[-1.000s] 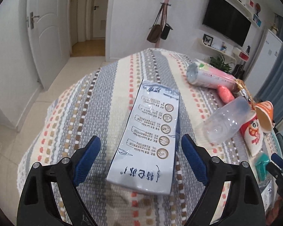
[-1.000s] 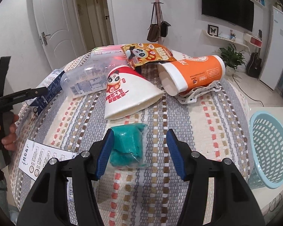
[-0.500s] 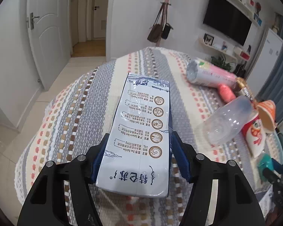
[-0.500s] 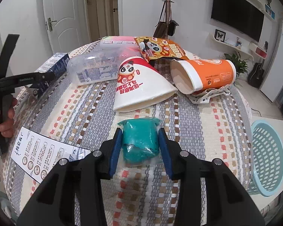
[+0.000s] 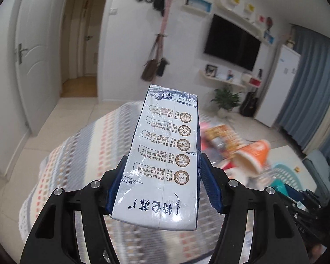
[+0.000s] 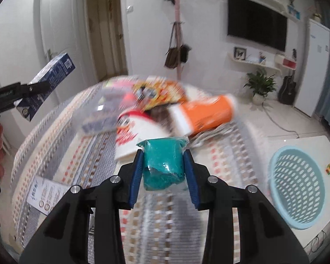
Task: Collect trash
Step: 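Carry the carton and teal packet over the blue basket and release both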
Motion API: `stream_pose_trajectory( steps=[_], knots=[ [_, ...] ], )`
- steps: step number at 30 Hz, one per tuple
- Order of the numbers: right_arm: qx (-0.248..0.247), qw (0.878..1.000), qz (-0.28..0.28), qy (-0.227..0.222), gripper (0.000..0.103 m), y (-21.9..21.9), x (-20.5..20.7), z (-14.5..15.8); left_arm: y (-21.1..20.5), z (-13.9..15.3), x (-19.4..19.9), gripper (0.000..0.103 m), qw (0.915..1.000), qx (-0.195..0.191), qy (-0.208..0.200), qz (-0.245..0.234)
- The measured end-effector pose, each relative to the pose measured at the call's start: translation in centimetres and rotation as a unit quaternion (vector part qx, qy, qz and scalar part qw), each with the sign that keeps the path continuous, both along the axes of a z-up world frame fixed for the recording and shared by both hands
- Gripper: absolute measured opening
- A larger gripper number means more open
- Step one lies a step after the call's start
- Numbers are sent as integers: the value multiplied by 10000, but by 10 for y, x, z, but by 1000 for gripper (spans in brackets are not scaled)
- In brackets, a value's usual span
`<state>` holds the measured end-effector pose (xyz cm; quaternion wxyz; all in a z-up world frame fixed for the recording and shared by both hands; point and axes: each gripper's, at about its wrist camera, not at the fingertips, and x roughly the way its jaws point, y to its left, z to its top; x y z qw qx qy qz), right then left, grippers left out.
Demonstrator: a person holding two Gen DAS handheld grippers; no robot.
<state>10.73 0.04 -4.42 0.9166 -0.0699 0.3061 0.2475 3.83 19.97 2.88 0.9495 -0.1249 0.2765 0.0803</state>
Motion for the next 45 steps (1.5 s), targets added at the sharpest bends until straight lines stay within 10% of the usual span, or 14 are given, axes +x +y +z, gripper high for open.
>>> stream_pose_trajectory(
  steps=[18,45],
  knots=[
    [710,9786,-1918,-220,34,-177,54,30,-203,30,105,61,9811,-69,-62,-1932],
    [614,9150,-3613,1687,35,-324,133,-134,-378,-171,260,64,9156,-972,2331,-3128]
  ],
)
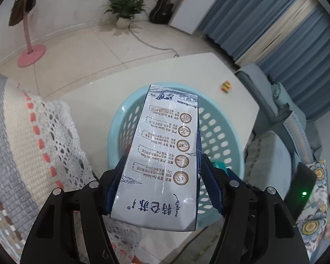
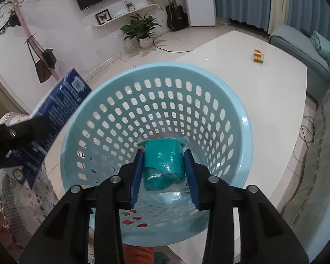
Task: Collect trash
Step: 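Carry the carton and teal packet over the blue basket and release both, then grasp the clear plastic bottle with the left tool while the right tool grasps the blue-white milk carton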
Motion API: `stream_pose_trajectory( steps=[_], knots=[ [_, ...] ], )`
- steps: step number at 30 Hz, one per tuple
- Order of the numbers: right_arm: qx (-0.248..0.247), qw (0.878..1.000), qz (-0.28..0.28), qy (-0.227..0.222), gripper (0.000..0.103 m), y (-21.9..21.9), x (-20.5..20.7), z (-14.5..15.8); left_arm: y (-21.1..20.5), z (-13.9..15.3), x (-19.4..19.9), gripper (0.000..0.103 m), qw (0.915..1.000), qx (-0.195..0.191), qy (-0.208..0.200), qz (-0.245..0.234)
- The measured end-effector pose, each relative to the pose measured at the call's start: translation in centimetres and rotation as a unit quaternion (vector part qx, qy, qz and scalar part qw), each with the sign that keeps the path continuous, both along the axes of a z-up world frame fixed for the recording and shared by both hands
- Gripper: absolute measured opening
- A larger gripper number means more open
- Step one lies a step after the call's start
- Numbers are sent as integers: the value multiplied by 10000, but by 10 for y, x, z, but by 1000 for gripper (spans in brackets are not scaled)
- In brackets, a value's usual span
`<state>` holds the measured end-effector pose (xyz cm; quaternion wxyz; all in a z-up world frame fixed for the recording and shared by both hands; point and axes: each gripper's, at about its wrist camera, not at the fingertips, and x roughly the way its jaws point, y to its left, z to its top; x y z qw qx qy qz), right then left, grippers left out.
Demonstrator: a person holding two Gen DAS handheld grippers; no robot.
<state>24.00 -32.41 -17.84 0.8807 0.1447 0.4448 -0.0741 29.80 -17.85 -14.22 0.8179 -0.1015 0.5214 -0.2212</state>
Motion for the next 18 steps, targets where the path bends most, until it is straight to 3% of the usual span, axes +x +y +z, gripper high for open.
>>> stream_pose_trajectory(
  steps=[3,7,18],
  knots=[
    [106,9999,-31,10,39,-6,0,-2,-2,-2,-1,73,10000,-56,44,29],
    [147,9998,-77,-86,50,-10,-5,5,1,8,-8,75,9999,-142,-53,5],
    [-16,9987,137,-486,50,12,-30,50,18,62,-43,75,9974,-421,-583,76]
  ],
)
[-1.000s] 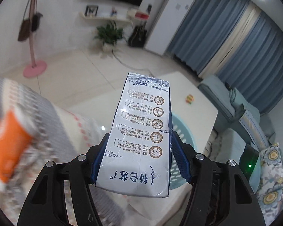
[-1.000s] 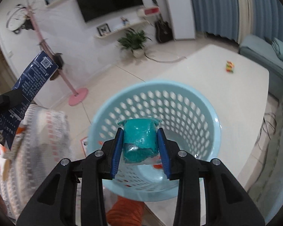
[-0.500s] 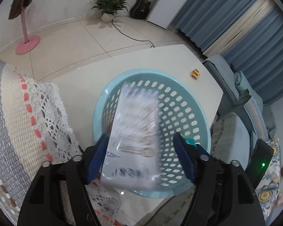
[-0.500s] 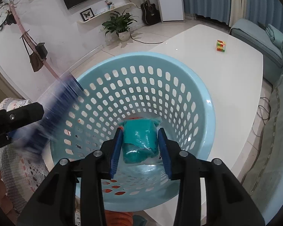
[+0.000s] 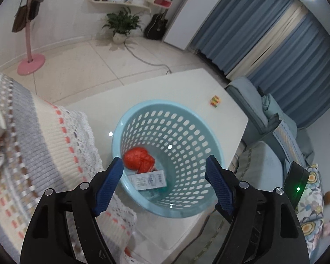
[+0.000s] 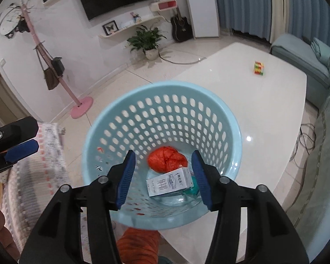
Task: Collect trash
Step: 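Grasp the clear plastic bottle with the left tool while the right tool grasps the blue-white milk carton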
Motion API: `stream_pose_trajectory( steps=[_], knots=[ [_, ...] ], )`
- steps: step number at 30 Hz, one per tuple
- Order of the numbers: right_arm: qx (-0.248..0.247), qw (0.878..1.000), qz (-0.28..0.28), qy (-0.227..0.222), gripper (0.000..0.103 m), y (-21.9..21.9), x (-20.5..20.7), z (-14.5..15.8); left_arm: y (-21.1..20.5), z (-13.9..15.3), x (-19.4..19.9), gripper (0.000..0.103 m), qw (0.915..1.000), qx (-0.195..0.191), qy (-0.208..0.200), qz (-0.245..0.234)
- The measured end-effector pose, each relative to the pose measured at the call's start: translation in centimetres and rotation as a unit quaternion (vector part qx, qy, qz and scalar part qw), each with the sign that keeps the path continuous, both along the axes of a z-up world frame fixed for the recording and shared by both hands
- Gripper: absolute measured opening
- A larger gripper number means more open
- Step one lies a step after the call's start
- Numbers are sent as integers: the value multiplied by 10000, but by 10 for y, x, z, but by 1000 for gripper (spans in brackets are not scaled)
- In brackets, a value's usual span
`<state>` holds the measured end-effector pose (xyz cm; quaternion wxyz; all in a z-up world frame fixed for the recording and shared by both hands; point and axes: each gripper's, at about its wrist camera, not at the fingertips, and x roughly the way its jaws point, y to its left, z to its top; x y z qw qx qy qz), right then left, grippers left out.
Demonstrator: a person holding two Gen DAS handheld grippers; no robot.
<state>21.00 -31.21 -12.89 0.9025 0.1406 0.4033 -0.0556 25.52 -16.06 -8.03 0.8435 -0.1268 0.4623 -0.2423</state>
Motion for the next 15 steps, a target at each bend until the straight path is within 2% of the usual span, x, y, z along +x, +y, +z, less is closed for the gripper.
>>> stream_pose_trajectory(
  steps=[8,15],
  knots=[
    [4,9976,361,-595,50,36,-33,51,37,58,-51,74,9972,-104,-731,97],
    [0,9880,1155,-1022,50,103,-62,90,103,100,-110,74,9893,17,-1375,483]
  ],
)
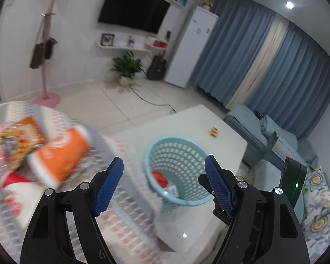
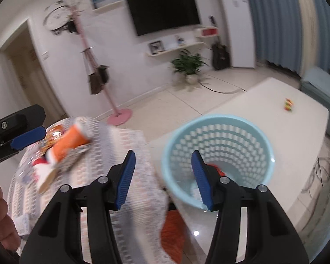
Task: Collect trash
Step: 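Grasp the clear plastic bottle with the left tool while the right tool grasps the blue-white milk carton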
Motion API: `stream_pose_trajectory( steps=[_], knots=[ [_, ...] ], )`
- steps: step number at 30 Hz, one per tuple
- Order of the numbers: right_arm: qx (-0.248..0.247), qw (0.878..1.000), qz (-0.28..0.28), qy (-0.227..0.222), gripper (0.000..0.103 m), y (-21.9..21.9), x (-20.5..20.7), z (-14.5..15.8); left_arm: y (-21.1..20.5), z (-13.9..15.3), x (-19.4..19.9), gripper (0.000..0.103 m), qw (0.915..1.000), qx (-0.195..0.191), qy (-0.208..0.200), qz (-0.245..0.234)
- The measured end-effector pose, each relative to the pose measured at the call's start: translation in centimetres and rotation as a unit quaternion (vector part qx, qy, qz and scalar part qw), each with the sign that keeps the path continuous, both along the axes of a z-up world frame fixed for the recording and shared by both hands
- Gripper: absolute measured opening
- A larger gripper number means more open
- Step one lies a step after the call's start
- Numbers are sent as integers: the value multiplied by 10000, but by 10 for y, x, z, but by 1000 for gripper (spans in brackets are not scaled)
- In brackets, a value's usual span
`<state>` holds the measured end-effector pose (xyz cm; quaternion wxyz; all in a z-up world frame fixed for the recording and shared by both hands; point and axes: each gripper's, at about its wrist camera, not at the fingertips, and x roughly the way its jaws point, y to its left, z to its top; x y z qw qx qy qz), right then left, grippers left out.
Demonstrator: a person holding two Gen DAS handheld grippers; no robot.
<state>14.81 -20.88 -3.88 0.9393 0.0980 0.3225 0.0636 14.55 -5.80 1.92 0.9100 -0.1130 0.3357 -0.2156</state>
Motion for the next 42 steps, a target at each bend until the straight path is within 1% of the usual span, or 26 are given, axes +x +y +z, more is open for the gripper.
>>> stream_pose_trajectory(
  steps=[3,4,5,6,8,9,10,11,13,15,17,19,22,23,24,26,27,29,30,33,34,35,38,40,42],
  knots=[
    [-35,9990,414,-131,50,33,-14,10,38,8,-27,74,9995,67,-157,252],
    [-40,9984,548,-163,52,43,-18,12,50,11,-36,74,9992,93,-209,338],
    [-41,9970,741,-205,56,58,-25,16,62,13,-44,74,9987,119,-251,432],
    [-49,9956,899,-242,58,70,-31,17,80,15,-56,74,9977,181,-294,586],
    [-59,9922,1210,-292,63,93,-39,19,101,16,-69,74,9959,228,-342,808],
    [-37,9889,1450,-310,64,107,-46,19,118,16,-78,74,9944,215,-361,965],
    [-37,9849,1696,-338,67,120,-52,19,134,16,-85,74,9928,201,-341,1130],
    [-59,9803,1941,-372,75,133,-60,18,148,16,-91,74,9911,177,-331,1279],
    [-162,9724,2287,-424,84,157,-75,14,174,14,-104,74,9878,51,-325,1524],
    [-256,9633,2632,-462,86,178,-88,10,194,11,-117,74,9847,-13,-329,1709],
    [-385,9505,3052,-434,89,202,-99,2,211,9,-126,74,9817,-44,-319,1879],
    [-535,9381,3403,-351,90,222,-105,-6,225,6,-135,74,9789,-123,-289,2017],
    [-744,9135,3996,-177,90,243,-111,-20,239,-1,-146,74,9750,-235,-218,2199],
    [-871,9092,4068,-168,90,248,-113,-23,243,-3,-148,74,9739,-263,-202,2245],
    [-1133,8990,4226,-202,90,257,-116,-27,246,-5,-150,74,9731,-287,-194,2276],
    [-1433,8834,4452,-304,90,267,-121,-32,252,-9,-151,74,9718,-357,-170,2326],
    [-1529,8773,4539,-312,90,269,-121,-34,255,-11,-151,74,9714,-372,-152,2339],
    [-1725,8608,4783,-227,90,278,-117,-43,258,-15,-151,74,9704,-415,-87,2377],
    [-1863,8550,4835,-239,90,284,-113,-46,260,-19,-150,74,9701,-445,-45,2386],
    [-1877,8367,5138,-256,90,291,-105,-49,263,-25,-149,74,9691,-463,20,2421],
    [-1877,8334,5192,-271,90,293,-103,-49,264,-27,-149,74,9690,-461,48,2428],
    [-1889,8234,5346,-239,90,297,-101,-49,264,-27,-148,74,9692,-453,69,2421],
    [-2041,8023,5605,-238,90,310,-96,-49,264,-29,-148,74,9694,-426,75,2416],
    [-2009,7918,5767,-91,90,319,-89,-52,267,-29,-148,74,9693,-473,63,2413],
    [-1964,7853,5871,39,90,326,-85,-56,269,-32,-146,74,9691,-497,91,2413]
  ],
)
